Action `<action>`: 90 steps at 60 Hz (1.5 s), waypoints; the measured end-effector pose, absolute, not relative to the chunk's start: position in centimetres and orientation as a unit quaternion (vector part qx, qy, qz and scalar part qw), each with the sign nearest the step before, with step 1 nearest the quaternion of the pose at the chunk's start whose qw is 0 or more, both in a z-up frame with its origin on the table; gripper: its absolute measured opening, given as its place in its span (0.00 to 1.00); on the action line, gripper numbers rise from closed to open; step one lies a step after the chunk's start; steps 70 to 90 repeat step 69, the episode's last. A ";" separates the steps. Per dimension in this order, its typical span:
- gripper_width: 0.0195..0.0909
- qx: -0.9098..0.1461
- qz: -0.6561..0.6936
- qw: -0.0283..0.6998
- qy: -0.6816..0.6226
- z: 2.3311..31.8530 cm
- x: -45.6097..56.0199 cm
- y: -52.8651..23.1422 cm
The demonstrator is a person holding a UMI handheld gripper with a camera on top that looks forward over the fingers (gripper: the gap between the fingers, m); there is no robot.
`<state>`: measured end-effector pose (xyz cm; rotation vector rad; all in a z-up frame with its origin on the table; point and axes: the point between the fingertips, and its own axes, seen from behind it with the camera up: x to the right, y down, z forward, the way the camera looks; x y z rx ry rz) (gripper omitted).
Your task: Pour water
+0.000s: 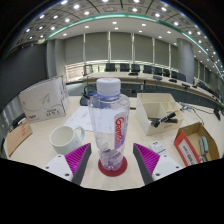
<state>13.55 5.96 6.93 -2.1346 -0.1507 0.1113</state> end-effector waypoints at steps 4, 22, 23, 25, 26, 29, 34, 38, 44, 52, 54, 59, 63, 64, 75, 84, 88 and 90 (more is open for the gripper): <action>0.93 -0.880 0.026 0.471 -0.050 8.3 13.9 3.9; 0.93 -0.895 -0.049 0.443 -0.007 16.6 9.8 -11.4; 0.93 -0.896 -0.052 0.442 -0.005 16.9 9.3 -12.3; 0.94 -0.896 -0.054 0.440 -0.004 17.5 8.3 -14.1; 0.93 -0.897 -0.054 0.439 -0.002 17.8 7.8 -15.0; 0.93 -0.898 -0.053 0.436 0.002 18.7 6.2 -17.4; 0.93 -0.902 -0.046 0.429 0.007 19.4 3.9 -21.0; 0.93 -0.905 -0.043 0.423 0.012 19.7 2.3 -23.5; 0.93 -0.904 -0.041 0.425 0.007 20.4 0.9 -25.9; 0.93 -0.901 -0.048 0.431 0.000 21.1 0.1 -27.5; 0.93 -0.900 -0.046 0.434 -0.001 21.2 -0.1 -27.8; 0.94 -0.902 -0.057 0.428 -0.013 20.9 -0.3 -28.7; 0.94 -0.901 -0.059 0.430 -0.009 21.0 -0.4 -28.9; 0.94 -0.901 -0.059 0.430 -0.008 21.0 -0.4 -29.0; 0.93 -0.900 -0.058 0.432 -0.007 21.3 -0.6 -29.3; 0.93 -0.900 -0.058 0.432 -0.007 21.3 -0.6 -29.3; 0.93 -0.900 -0.058 0.432 -0.007 21.3 -0.6 -29.3; 0.93 -0.900 -0.058 0.432 -0.007 21.3 -0.6 -29.3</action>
